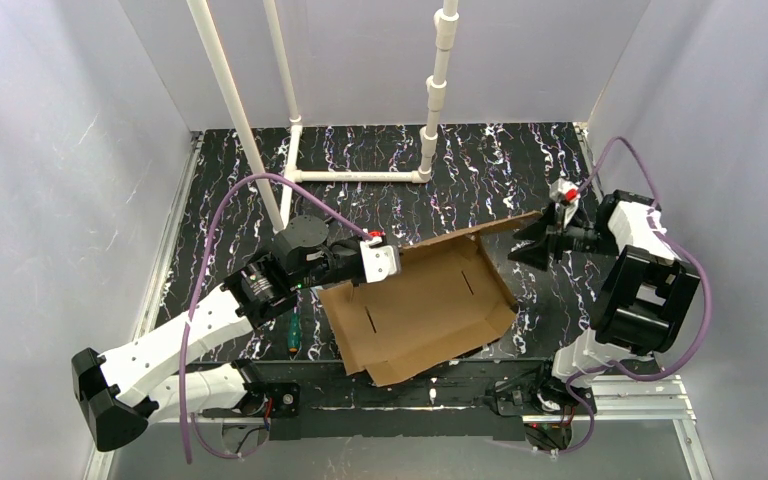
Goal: Fold the paper box
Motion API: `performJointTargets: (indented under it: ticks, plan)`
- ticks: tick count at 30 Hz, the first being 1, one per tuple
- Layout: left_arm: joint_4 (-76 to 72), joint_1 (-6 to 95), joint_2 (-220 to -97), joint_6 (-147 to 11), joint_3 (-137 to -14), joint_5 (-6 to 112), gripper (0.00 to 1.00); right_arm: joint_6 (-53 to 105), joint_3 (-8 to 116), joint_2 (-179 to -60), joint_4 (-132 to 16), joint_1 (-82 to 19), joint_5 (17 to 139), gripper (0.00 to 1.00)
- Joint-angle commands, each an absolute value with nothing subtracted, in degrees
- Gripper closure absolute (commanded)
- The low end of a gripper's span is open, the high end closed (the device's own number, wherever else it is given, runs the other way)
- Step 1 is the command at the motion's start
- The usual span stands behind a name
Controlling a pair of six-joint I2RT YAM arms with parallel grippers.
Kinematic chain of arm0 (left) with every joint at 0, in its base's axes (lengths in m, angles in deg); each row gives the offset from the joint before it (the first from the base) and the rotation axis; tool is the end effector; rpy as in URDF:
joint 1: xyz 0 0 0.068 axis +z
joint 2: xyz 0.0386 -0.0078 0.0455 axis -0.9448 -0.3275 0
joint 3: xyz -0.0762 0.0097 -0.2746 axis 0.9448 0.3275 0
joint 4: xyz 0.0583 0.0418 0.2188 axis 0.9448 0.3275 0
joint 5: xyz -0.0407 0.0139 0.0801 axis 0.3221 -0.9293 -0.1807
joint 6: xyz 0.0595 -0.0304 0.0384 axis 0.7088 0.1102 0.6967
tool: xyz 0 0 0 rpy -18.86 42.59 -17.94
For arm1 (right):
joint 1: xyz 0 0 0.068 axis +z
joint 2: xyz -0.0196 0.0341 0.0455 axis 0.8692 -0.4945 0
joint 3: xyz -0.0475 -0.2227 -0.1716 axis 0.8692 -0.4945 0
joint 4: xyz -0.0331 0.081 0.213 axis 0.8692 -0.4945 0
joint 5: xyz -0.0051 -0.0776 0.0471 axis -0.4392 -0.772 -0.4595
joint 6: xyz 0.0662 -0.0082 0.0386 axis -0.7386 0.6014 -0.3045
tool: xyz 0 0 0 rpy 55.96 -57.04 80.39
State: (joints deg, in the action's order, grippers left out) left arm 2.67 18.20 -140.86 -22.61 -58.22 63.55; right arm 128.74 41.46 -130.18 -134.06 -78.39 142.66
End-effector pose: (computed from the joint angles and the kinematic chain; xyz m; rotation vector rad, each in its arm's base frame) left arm 0.1184 -0.1901 0.3827 1.3245 1.0533 -0.5243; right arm 0.2269 -0.0080 0.2507 -1.0944 1.6718 1.0243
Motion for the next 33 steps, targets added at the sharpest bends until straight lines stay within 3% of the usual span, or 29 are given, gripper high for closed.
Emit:
performJointTargets:
  ticks: [1,10,17,33]
  plan:
    - [0.93,17.79,-139.53,-23.12,-58.24,64.32,1.0,113.49,46.55,-129.78,-128.09,-81.85,142.49,0.28]
    - [0.45,17.8,-139.51,-24.4,-58.64,63.94,1.0,69.7,42.87,-127.84,-91.15,-82.24,124.2,0.15]
    - [0.43,17.79,-139.85,-24.84,-58.7,63.4,1.0,69.61,40.61,-137.22,-102.66,-81.81,128.72,0.21]
    - [-3.7,17.8,-139.75,-27.4,-56.4,60.01,1.0,70.17,39.19,-141.39,-107.01,-69.5,128.12,0.18]
